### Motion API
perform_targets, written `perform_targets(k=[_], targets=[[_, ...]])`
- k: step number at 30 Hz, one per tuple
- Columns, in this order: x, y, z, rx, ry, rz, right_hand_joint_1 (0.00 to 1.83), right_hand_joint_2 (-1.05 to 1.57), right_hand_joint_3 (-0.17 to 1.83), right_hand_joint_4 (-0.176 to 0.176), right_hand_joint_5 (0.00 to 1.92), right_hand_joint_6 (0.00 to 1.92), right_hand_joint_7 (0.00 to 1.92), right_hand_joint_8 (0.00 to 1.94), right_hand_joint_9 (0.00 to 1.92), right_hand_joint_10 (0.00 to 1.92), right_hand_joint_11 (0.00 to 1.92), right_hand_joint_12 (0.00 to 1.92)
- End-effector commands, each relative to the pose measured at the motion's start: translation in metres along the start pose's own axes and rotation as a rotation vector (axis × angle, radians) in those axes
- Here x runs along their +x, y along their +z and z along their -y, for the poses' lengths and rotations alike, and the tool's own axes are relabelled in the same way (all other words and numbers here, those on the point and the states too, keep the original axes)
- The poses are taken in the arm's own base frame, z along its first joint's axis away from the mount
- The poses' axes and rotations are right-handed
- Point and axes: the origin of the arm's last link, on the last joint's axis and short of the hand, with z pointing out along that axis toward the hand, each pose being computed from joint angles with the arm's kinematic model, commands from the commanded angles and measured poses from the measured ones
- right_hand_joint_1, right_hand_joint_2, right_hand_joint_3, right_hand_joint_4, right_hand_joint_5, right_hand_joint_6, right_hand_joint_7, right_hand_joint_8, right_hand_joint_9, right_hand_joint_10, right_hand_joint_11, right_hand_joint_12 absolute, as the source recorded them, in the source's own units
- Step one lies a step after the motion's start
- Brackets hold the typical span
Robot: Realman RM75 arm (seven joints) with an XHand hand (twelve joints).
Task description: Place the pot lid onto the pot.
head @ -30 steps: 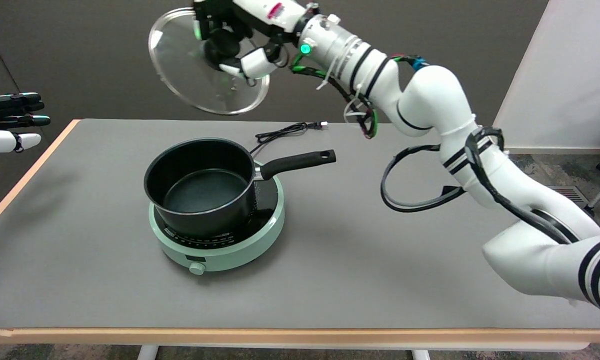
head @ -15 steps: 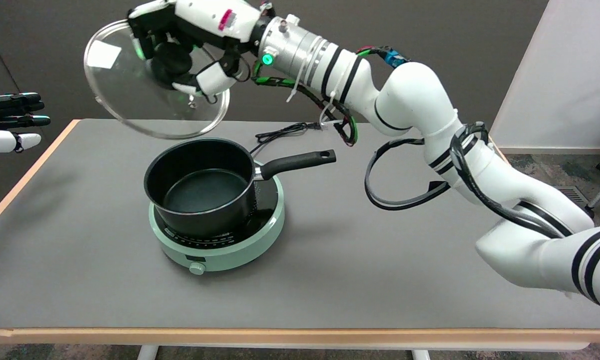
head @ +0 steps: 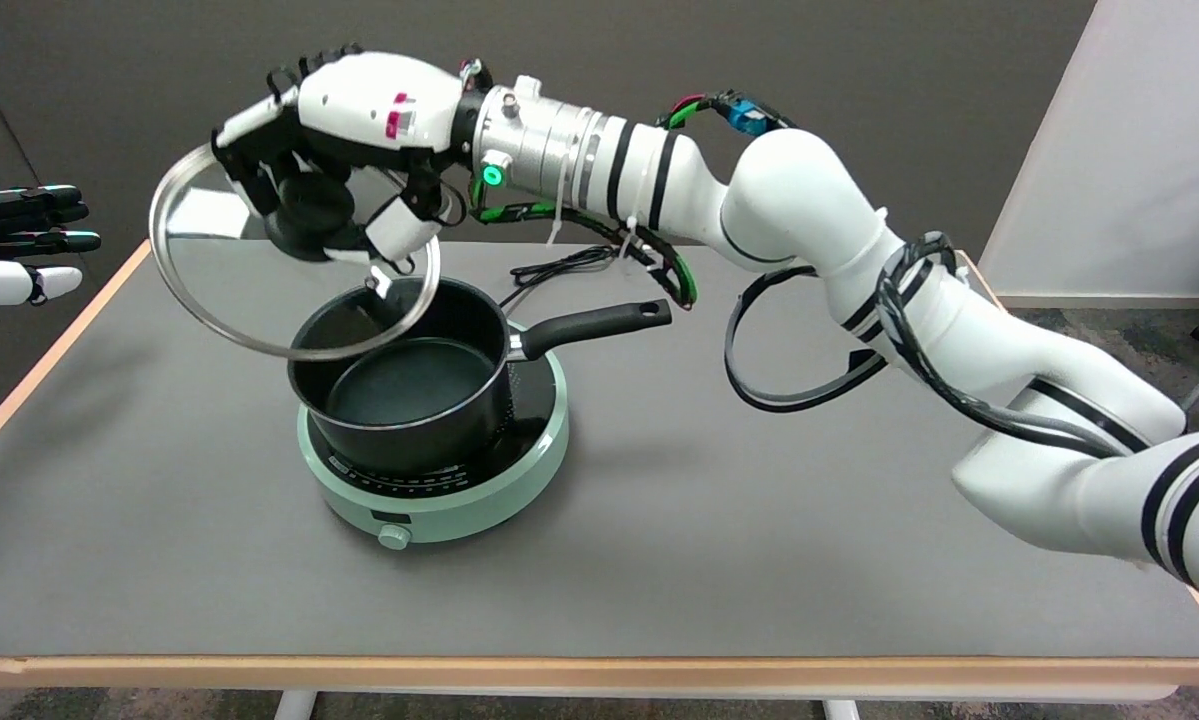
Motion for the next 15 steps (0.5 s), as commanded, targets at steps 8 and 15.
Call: perform_targets(k=[8,15], targets=[[-0.018,0.002,-0.020,-0.039,0.033,0.305,1.50,0.83,0.76,0.167,0.60,1.33,0.81,1.40,0.76,1.72,0.70,1.92],[-0.004,0.009,-0.017,-0.033,0.004,0.315,1.50,0.82,0.76,0.171,0.60,1.33,0.82,1.40,0.76,1.72,0.70,1.92]])
